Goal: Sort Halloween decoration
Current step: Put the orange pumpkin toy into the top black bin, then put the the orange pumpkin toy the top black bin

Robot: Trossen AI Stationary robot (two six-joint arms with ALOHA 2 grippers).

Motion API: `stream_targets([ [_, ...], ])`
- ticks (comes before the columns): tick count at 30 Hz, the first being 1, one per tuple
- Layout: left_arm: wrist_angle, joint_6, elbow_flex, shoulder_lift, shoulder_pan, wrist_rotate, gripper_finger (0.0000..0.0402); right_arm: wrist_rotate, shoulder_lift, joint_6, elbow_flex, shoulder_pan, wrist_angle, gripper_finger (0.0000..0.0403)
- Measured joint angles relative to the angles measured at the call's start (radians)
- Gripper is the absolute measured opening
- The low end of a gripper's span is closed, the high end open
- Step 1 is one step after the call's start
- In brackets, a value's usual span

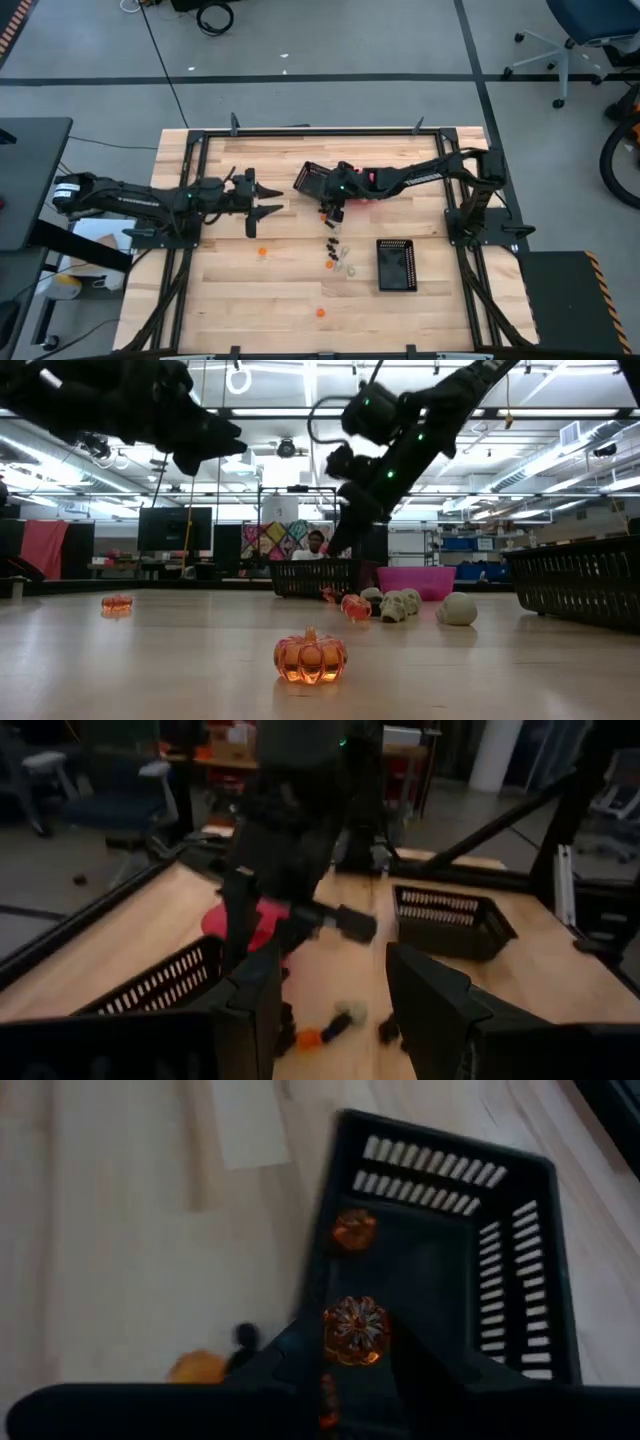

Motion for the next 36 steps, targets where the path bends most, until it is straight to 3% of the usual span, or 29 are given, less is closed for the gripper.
stream_targets([
  [6, 0.033, 0.002, -0.05, 0.056, 0.005, -0.027, 0.0156, -0.018, 0.01, -0.008, 0.023, -0.032, -0.025, 0.0141],
  [9, -0.019, 0.008, -0.05, 0.08, 0.002, 0.01, 0.0156, -0.051, 0.008, -0.017, 0.029, -0.049, -0.041, 0.0154],
  [17, -0.52, -0.075, 0.104, 0.088, -0.059, 0.092, 0.0156, 0.045, -0.131, -0.05, 0.027, 0.008, -0.174, 0.0156],
  [28, -0.549, -0.165, 0.097, 0.162, -0.264, 0.031, 0.0156, 0.095, -0.272, -0.045, -0.351, 0.229, 0.409, 0.0156],
  [36, -0.599, -0.182, 0.09, 0.232, -0.348, -0.079, 0.0181, 0.159, -0.279, -0.067, -0.37, 0.271, 0.403, 0.0155],
])
